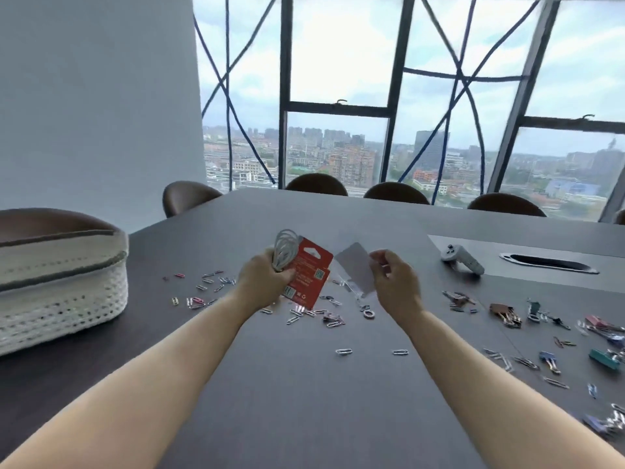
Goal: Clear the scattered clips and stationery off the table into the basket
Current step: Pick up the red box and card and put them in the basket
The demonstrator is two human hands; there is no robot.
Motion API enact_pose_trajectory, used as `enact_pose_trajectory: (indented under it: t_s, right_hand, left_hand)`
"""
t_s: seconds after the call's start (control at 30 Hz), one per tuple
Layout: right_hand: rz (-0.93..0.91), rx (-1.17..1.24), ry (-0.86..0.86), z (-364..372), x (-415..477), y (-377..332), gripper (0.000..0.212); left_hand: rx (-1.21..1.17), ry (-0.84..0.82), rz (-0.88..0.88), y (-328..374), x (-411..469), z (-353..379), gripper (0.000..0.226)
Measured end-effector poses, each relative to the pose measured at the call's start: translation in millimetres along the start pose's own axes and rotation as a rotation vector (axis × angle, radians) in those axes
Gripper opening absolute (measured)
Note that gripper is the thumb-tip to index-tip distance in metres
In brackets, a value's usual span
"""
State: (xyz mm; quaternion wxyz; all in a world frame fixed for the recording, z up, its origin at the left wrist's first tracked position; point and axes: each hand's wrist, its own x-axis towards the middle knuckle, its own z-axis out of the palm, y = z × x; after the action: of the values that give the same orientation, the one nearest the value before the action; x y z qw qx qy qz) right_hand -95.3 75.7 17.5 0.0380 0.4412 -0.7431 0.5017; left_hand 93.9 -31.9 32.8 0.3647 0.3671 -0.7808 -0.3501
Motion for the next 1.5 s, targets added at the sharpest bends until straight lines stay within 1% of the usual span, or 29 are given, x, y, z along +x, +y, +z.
enact_pose_trajectory:
  t_s: [0.17,0.27,0.33,0.37,0.43,0.47,0.53,0.6,0.7,0.8,0.87,0.93,0.97,1.0,1.07,1.1,1.13,1.17,1.2,1.27,1.33,1.37,1.4,1.5]
  right_hand:
    - [-0.162,0.182,-0.112,114.4,-12.5,-103.2,0.021]
    - [-0.332,0.296,-0.167,176.6,-30.3,-175.7,0.022]
    - [-0.453,0.307,-0.19,211.6,-40.4,-219.7,0.025]
    - [-0.501,0.294,-0.204,228.2,-43.9,-236.6,0.026]
    - [-0.564,0.25,-0.249,257.4,-46.4,-258.2,0.029]
    - [-0.587,0.202,-0.298,271.6,-45.3,-262.9,0.03]
    - [-0.611,0.018,-0.453,293.9,-44.0,-263.8,0.032]
    - [-0.59,-0.085,-0.531,304.5,-43.6,-258.5,0.034]
    - [-0.527,-0.096,-0.504,299.7,-42.3,-243.1,0.031]
    - [-0.545,-0.073,-0.493,290.7,-39.5,-221.1,0.026]
    - [-0.596,-0.038,-0.511,290.0,-38.8,-209.5,0.026]
    - [-0.617,-0.018,-0.543,291.1,-40.4,-203.2,0.032]
    - [-0.62,-0.012,-0.557,291.6,-41.8,-201.2,0.035]
    - [-0.622,-0.007,-0.564,292.2,-43.0,-199.4,0.038]
    - [-0.626,-0.006,-0.572,292.7,-43.5,-197.7,0.04]
    - [-0.63,-0.011,-0.58,292.3,-43.6,-197.7,0.041]
    - [-0.637,-0.016,-0.587,291.6,-43.8,-197.7,0.042]
    - [-0.644,-0.018,-0.59,291.4,-43.8,-197.3,0.043]
    - [-0.651,-0.018,-0.591,291.2,-43.9,-196.9,0.043]
    - [-0.657,-0.018,-0.596,290.7,-45.0,-195.8,0.044]
    - [-0.639,-0.017,-0.608,291.5,-47.0,-194.4,0.046]
    - [-0.626,-0.017,-0.617,291.5,-48.3,-194.3,0.048]
    - [-0.613,-0.021,-0.628,291.3,-49.6,-194.6,0.05]
    - [-0.59,-0.034,-0.659,285.0,-53.4,-194.9,0.055]
  left_hand:
    - [0.08,0.306,-0.06,-40.1,-19.2,-155.7,0.017]
    - [0.107,0.473,-0.118,-64.4,-37.5,-237.1,0.005]
    - [0.164,0.588,-0.159,-78.6,-47.4,-280.5,0.003]
    - [0.187,0.633,-0.185,-86.0,-51.3,-298.2,0.007]
    - [0.2,0.671,-0.244,-97.7,-57.4,-323.2,0.017]
    - [0.197,0.669,-0.27,-103.6,-58.3,-330.9,0.018]
    - [0.195,0.647,-0.294,-113.7,-56.3,-338.5,0.018]
    - [0.194,0.612,-0.286,-120.5,-49.9,-337.4,0.017]
    - [0.191,0.521,-0.305,-132.1,-29.3,-329.4,0.018]
    - [0.176,0.408,-0.338,-138.0,-1.8,-320.7,0.013]
    - [0.209,0.322,-0.402,-142.0,13.6,-318.0,0.021]
    - [0.226,0.206,-0.463,-151.0,23.9,-319.0,0.031]
    - [0.257,0.135,-0.483,-158.8,27.7,-320.1,0.039]
    - [0.339,0.048,-0.491,-164.4,28.7,-319.9,0.048]
    - [0.592,-0.105,-0.508,-172.5,26.6,-315.9,0.067]
    - [0.693,-0.143,-0.509,-176.9,26.8,-313.5,0.075]
    - [0.744,-0.159,-0.504,-180.4,27.9,-311.1,0.082]
    - [0.758,-0.156,-0.484,-180.9,27.7,-308.8,0.085]
    - [0.75,-0.132,-0.437,-178.7,25.7,-307.0,0.083]
    - [0.731,-0.02,-0.27,-173.8,16.2,-304.1,0.067]
    - [0.734,0.142,-0.072,-170.3,-4.0,-298.7,0.046]
    - [0.769,0.208,0.022,-170.3,-17.1,-294.5,0.043]
    - [0.837,0.253,0.1,-172.3,-29.1,-290.2,0.046]
    - [1.101,0.287,0.302,-188.6,-47.8,-282.3,0.055]
